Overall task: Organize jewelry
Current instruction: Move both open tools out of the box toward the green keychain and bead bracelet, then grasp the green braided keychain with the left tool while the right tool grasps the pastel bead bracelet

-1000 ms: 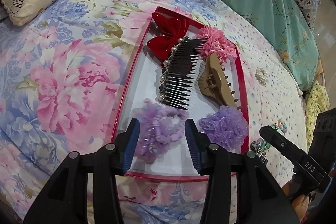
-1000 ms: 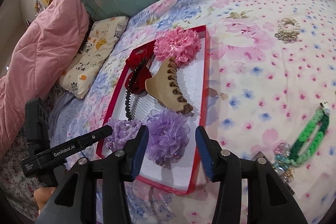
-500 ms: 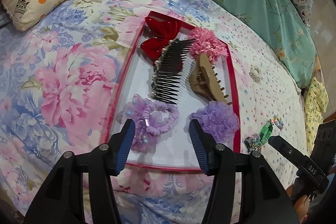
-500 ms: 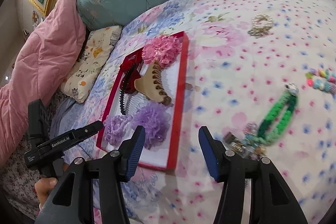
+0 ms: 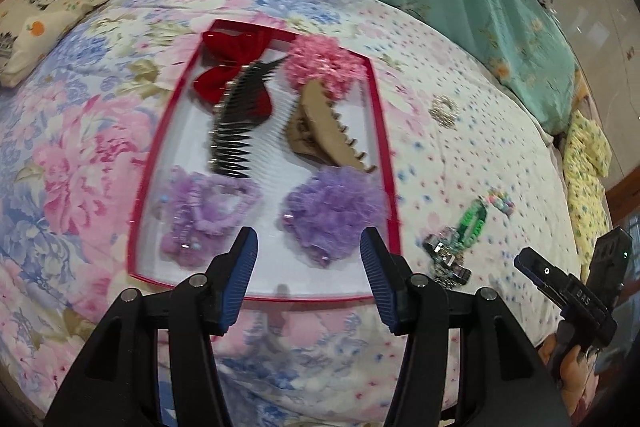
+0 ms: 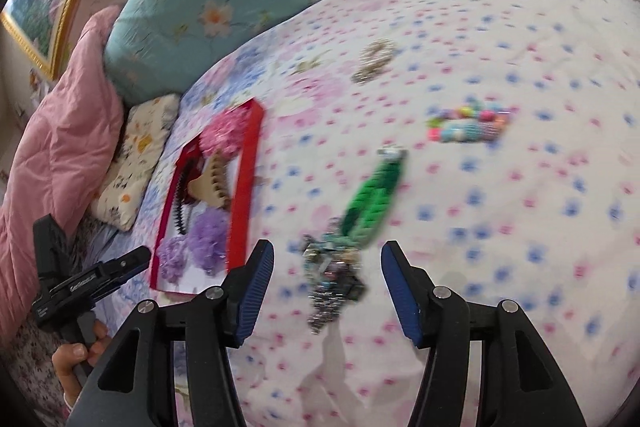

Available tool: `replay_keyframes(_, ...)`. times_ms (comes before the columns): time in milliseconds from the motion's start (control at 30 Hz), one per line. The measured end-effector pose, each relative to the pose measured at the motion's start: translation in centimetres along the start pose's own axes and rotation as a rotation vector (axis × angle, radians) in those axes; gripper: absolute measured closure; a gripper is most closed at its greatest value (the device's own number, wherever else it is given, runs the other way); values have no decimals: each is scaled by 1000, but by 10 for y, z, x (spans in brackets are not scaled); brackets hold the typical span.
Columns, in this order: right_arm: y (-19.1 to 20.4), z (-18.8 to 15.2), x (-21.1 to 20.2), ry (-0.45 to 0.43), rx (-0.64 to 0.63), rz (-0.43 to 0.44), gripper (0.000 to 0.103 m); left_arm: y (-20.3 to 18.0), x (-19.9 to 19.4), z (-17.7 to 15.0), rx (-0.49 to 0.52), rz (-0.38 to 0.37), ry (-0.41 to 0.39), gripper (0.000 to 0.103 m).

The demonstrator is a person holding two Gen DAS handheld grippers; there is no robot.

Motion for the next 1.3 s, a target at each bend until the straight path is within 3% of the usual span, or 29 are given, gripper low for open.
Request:
replay_keyframes(333,-40,13,-20,-46,44,-45,45,-44,9,-13,69,-38,39,50)
replay_keyframes(400,-45,17,-22,-43,33,-56,45,-55,12,-16,85,-47,46,50)
replay_keyframes(467,-50,21,-22,-38,21,-68,45,-64,14,-17,98,-58,52,43)
replay_keyframes(667,-63,31,-20,-6,-23,-104,42,-93,23,-22,158,-72,73,42)
replay_keyframes(1133,-92,75,-1,-10,-43,-186,41,-178,79,-34,322,-128,162,42)
replay_keyframes(1300,-101,88,20,26,-72,-216,41,-198,109,-36,356,-134,200,42)
Point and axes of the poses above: each gripper's, at about its wrist camera, not at the fingertips, and x roughly the way its jaws point, y to its left, z to its top, the point moved 10 cm from there along x, roughly the way its jaws point, and after that the axes turned 2 degrees about -y, right-handed, at the moved point
